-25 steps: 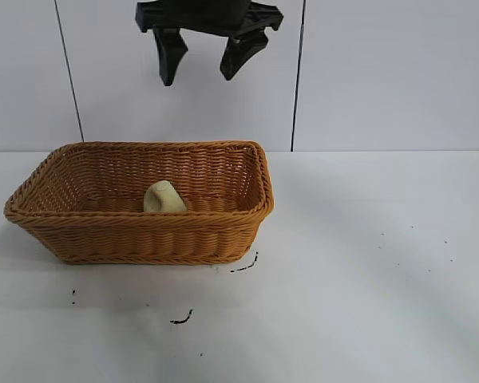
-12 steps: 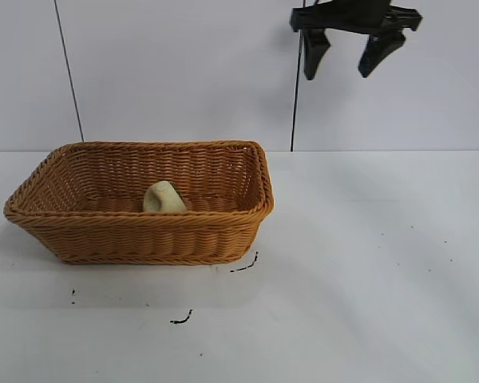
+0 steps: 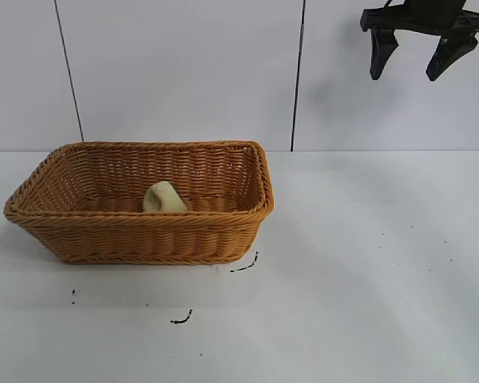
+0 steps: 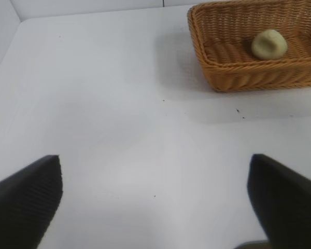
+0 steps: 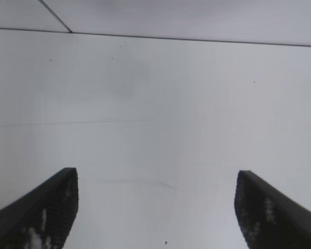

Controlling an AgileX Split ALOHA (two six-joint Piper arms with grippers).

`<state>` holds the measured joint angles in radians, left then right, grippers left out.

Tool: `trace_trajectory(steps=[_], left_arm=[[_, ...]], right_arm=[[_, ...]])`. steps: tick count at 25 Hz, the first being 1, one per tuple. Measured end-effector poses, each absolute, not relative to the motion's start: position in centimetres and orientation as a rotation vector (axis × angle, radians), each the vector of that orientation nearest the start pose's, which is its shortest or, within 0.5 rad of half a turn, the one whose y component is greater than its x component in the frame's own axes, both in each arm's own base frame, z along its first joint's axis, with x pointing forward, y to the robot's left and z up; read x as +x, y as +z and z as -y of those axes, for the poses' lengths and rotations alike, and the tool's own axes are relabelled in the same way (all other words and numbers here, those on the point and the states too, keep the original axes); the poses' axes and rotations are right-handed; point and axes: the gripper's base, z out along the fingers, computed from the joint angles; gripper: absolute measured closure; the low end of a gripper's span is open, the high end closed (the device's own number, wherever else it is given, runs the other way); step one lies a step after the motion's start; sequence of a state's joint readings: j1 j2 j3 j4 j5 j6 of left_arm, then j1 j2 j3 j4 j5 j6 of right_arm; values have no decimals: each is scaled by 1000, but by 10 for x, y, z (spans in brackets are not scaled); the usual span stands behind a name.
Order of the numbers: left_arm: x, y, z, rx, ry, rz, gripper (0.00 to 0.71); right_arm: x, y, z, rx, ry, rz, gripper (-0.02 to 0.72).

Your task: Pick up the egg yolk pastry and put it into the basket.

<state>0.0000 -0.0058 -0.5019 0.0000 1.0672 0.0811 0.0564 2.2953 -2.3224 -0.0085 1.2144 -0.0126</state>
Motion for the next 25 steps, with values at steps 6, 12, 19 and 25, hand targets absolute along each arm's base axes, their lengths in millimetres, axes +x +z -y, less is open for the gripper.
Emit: trace_trajectory(steps=[6, 12, 19, 25], left_arm=[[-6, 277, 0, 83, 51, -2042, 14], [-6, 277, 0, 83, 51, -2042, 14], [-6, 277, 0, 83, 51, -2042, 14], [-6, 277, 0, 83, 51, -2042, 14]], right_arm=[[458, 301, -25, -94, -8, -2731, 111], [372, 344, -20, -80, -5, -2737, 111], [254, 373, -13, -78, -3, -2678, 113], [162, 360, -10, -104, 22, -2626, 114]])
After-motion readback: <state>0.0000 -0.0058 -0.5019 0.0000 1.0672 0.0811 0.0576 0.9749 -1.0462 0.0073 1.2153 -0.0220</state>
